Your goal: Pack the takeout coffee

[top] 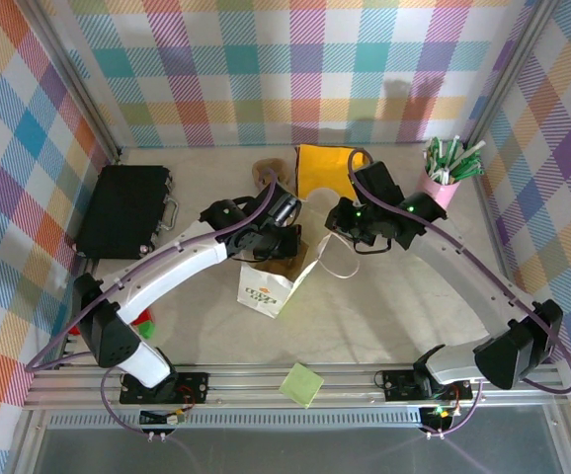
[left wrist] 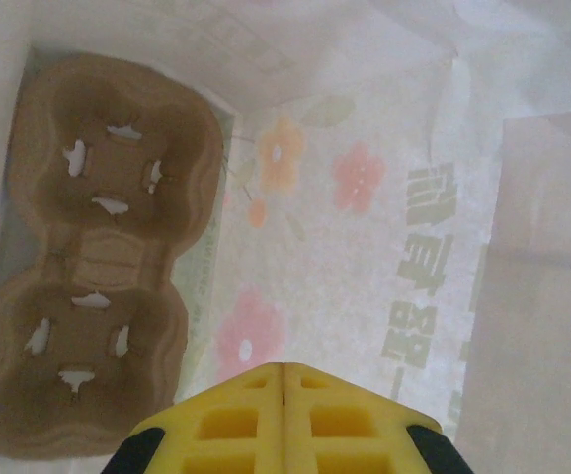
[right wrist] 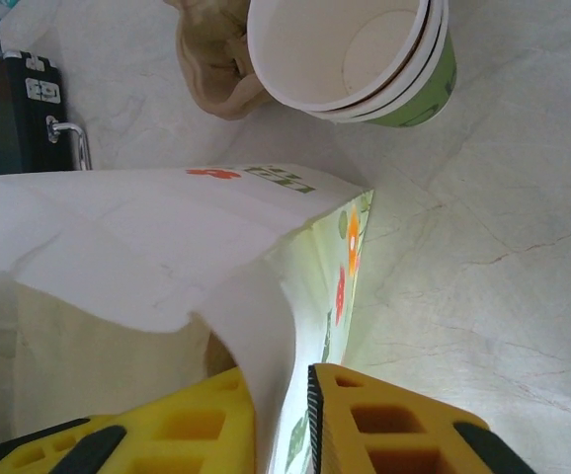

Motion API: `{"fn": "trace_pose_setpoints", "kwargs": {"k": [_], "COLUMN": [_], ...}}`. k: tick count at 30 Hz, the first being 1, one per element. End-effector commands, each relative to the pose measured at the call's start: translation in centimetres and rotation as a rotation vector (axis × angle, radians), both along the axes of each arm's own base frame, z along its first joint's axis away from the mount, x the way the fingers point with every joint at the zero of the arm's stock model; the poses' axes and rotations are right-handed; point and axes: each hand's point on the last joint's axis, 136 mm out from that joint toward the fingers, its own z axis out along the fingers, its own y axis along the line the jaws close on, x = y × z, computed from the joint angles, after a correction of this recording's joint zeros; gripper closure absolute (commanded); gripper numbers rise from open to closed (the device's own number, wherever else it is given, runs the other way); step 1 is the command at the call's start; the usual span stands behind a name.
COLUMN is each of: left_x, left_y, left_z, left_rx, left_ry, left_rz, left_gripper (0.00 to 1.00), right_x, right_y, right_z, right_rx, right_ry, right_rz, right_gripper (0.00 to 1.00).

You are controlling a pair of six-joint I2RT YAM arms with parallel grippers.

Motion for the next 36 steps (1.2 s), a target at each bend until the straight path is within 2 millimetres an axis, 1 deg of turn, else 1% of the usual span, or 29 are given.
{"fn": "trace_pose_setpoints", "kwargs": {"k": [1, 5, 11, 14, 17, 20, 24, 29, 34, 36], "left_x": [-0.8, -1.4, -2.8, -3.3, -3.4, -3.3, -3.2, -3.4, -3.5, -3.5], "left_y": [0.1, 0.2, 0.6, 1.7, 3.8, 6.2, 8.1, 9.1, 9.3, 9.3], "left_z": [4.1, 7.6, 14.0, 16.4, 18.0, 18.9, 19.3, 19.4, 18.8, 18.6], "left_rx": [-0.098, -0.212, -0.394, -0.431, -0.41, -0.372, -0.336, -0.321, -0.312, -0.311], "left_ry": [-0.034, -0.084, -0.191, -0.252, -0.337, -0.407, -0.455, -0.484, -0.479, -0.476], "left_rz": [0.011, 0.015, -0.022, -0.018, 0.007, 0.052, 0.08, 0.085, 0.083, 0.082], "left_gripper": [1.0, 1.0, 1.0, 1.0, 1.0, 1.0, 1.0, 1.0, 1.0, 1.0], "right_x": [-0.3, -0.3, -0.6, -1.0, -1.8, -2.8, -4.4, -6.6, -8.3, -9.1], "right_y": [-0.1, -0.1, -0.2, 0.1, 0.7, 1.4, 1.8, 2.0, 1.8, 2.0], "right_z": [2.2, 2.7, 3.9, 4.9, 6.2, 7.6, 9.0, 10.1, 10.8, 11.1], "right_rx": [0.017, 0.025, 0.043, 0.065, 0.089, 0.118, 0.149, 0.189, 0.222, 0.246], "right_ry": [-0.053, -0.077, -0.14, -0.183, -0.245, -0.32, -0.402, -0.5, -0.563, -0.586], "right_rz": [0.012, 0.022, 0.054, 0.092, 0.161, 0.243, 0.338, 0.448, 0.508, 0.549], "right_gripper": [0.81, 0.86, 0.91, 0.93, 0.96, 0.98, 1.0, 1.0, 1.0, 1.0]}}
